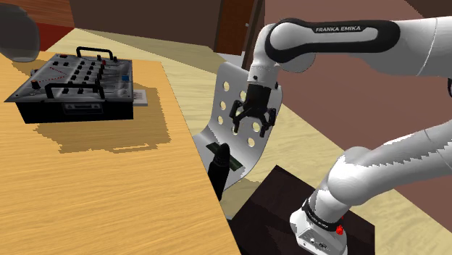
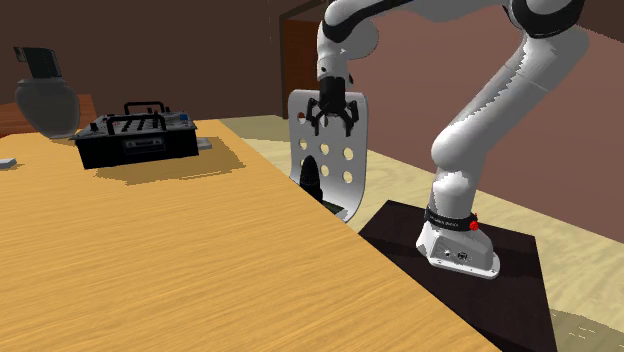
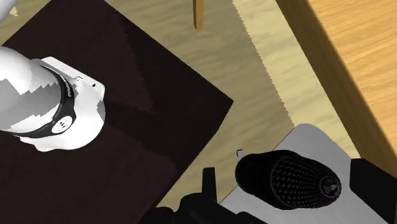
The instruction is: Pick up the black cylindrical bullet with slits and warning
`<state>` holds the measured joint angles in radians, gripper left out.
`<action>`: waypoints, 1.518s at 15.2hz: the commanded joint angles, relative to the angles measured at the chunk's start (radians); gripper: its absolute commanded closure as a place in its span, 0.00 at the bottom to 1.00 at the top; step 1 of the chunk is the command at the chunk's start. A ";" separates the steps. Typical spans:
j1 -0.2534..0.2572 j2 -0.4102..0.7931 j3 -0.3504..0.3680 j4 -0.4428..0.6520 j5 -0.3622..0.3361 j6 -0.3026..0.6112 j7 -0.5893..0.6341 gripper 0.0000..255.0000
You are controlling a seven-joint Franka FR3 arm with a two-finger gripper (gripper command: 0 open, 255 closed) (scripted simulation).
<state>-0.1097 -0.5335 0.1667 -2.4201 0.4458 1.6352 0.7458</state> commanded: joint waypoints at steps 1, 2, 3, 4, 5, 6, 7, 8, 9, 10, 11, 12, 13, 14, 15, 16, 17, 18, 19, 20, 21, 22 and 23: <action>-0.022 0.049 0.024 -0.010 0.071 0.050 0.146 0.00; -0.031 0.078 0.037 -0.011 0.105 0.079 0.211 0.00; -0.040 0.108 0.049 -0.011 0.139 0.111 0.275 0.00; -0.048 0.137 0.060 -0.013 0.172 0.144 0.337 0.00; -0.055 0.167 0.069 -0.014 0.205 0.179 0.398 0.00; -0.062 0.194 0.078 -0.016 0.235 0.213 0.452 0.00; -0.061 0.200 0.080 -0.023 0.238 0.225 0.446 0.00; -0.060 0.207 0.081 -0.031 0.241 0.238 0.439 0.00; -0.059 0.213 0.083 -0.038 0.243 0.250 0.433 0.00; -0.058 0.220 0.085 -0.045 0.246 0.263 0.426 0.00; -0.058 0.228 0.087 -0.052 0.249 0.276 0.419 0.00; -0.057 0.235 0.089 -0.059 0.252 0.289 0.412 0.00; -0.056 0.243 0.091 -0.066 0.256 0.301 0.405 0.00; -0.056 0.248 0.092 -0.069 0.257 0.309 0.401 0.00; -0.056 0.247 0.092 -0.069 0.257 0.309 0.401 0.00; -0.056 0.248 0.092 -0.069 0.257 0.309 0.401 0.00; -0.056 0.248 0.092 -0.070 0.257 0.309 0.401 1.00; -0.056 0.247 0.092 -0.070 0.257 0.309 0.400 1.00; -0.056 0.248 0.091 -0.070 0.257 0.309 0.400 1.00; -0.056 0.247 0.091 -0.070 0.257 0.309 0.400 1.00; -0.056 0.248 0.091 -0.070 0.257 0.309 0.400 1.00; -0.057 0.247 0.091 -0.070 0.256 0.308 0.400 1.00; -0.057 0.247 0.090 -0.070 0.256 0.308 0.400 1.00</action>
<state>-0.1660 -0.2868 0.2574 -2.4887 0.7029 1.9432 1.1458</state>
